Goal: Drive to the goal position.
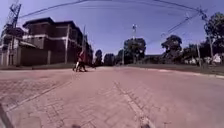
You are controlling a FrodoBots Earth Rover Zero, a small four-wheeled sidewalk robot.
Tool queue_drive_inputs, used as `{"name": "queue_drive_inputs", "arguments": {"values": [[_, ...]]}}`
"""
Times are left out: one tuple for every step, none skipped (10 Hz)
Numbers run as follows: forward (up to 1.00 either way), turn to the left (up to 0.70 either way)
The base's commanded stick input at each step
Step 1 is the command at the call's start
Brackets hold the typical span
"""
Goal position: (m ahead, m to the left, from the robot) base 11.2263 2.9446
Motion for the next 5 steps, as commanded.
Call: {"name": "queue_drive_inputs", "arguments": {"values": [[0.30,0.75],[0.30,0.75],[0.30,0.75],[0.30,0.75],[0.30,0.75]]}}
